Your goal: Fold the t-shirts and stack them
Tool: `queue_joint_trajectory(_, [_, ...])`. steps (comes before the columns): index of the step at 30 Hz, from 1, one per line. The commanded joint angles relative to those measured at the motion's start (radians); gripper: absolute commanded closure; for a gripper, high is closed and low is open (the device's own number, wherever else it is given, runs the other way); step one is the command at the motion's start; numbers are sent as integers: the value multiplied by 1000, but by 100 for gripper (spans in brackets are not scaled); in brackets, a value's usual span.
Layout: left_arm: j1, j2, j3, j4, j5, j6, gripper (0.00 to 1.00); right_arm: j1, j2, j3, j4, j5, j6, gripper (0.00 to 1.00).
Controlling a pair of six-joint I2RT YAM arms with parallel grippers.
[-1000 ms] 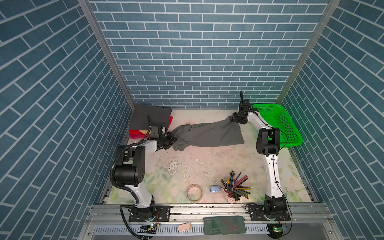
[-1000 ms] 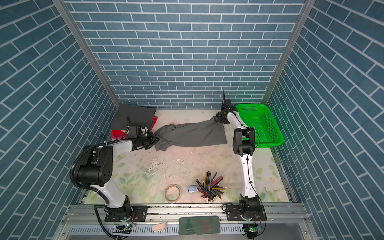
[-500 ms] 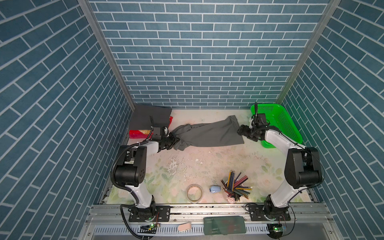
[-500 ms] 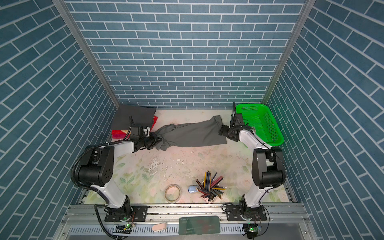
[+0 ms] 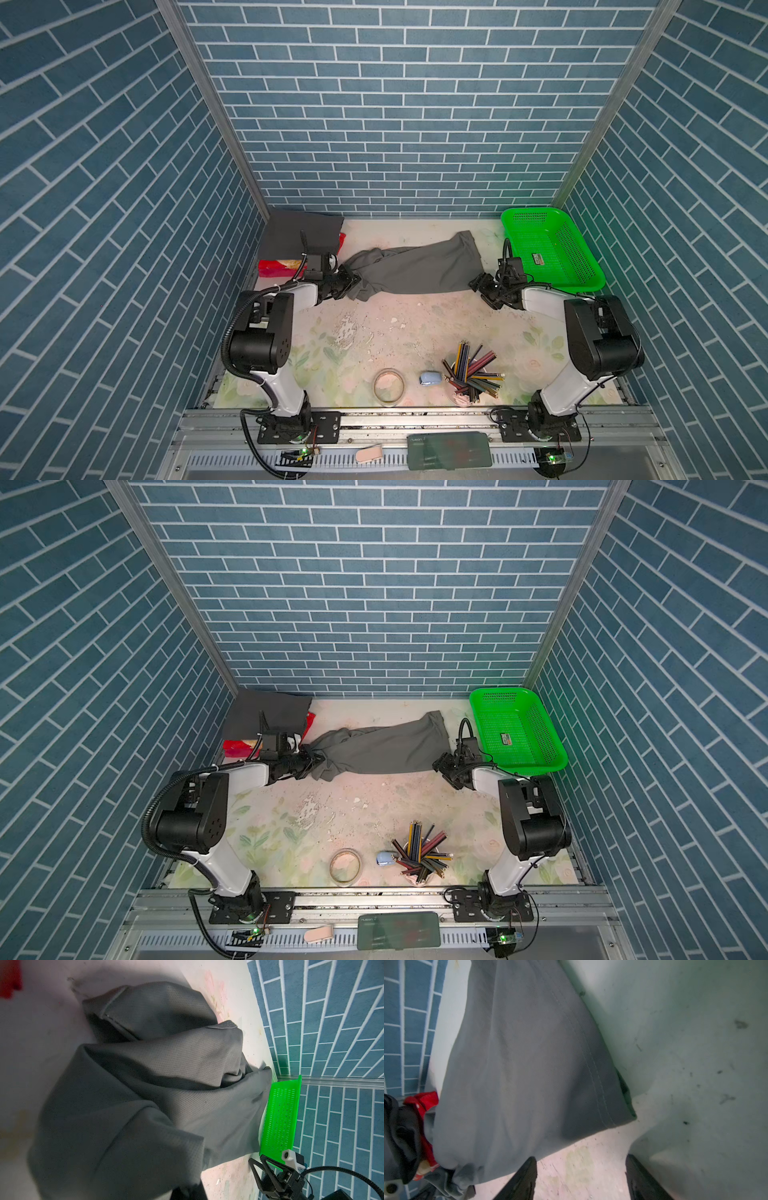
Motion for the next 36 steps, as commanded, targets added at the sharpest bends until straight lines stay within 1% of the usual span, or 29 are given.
queue_joint_trajectory(1, [-6, -32, -15, 11, 10, -1, 100, 3, 37, -15, 94, 36, 159, 35])
queue_joint_trajectory(4, [-6, -39, -17, 2, 9, 5, 100, 3, 48, -30, 123, 92, 204, 43])
queue_joint_trajectory(7, [-6, -40, -22, 1, 10, 5, 100, 4, 81, -18, 146, 94, 235, 48])
queue_joint_trajectory(9, [-6, -43, -24, 1, 11, 4, 100, 7, 100, -16, 162, 106, 257, 54])
queue_joint_trajectory(11, [-7, -51, -27, 0, 11, 4, 100, 11, 108, -20, 179, 131, 270, 64])
queue_joint_trajectory(12, [-6, -56, -27, -3, 12, 4, 100, 12, 109, -23, 193, 145, 269, 73])
queue_joint_trajectory(13, [-5, -59, -27, -5, 11, 5, 100, 14, 108, -23, 204, 154, 264, 79])
queue_joint_trajectory(17, [1, -67, -27, -11, 25, 0, 100, 17, 77, -1, 218, 182, 207, 100])
queue_joint_trajectory(20, [13, -86, -27, -20, 39, -7, 100, 23, 10, 25, 169, 217, 143, 100])
queue_joint_trajectory(24, [31, -138, -36, -44, 54, -9, 100, 22, -118, 37, 81, 278, 57, 100])
queue_joint_trajectory(27, [61, -185, -73, -36, 78, -36, 100, 1, -215, 47, 12, 324, -8, 100])
queue_joint_trajectory(29, [77, -208, -91, -37, 85, -42, 100, -16, -254, 58, -20, 348, -53, 100])
queue_joint_trajectory(32, [88, -211, -106, -39, 86, -40, 100, -31, -267, 86, -68, 386, -134, 100])
queue_joint_trajectory(36, [58, -177, -135, -9, 81, -51, 100, -43, -207, 127, -118, 370, -192, 100])
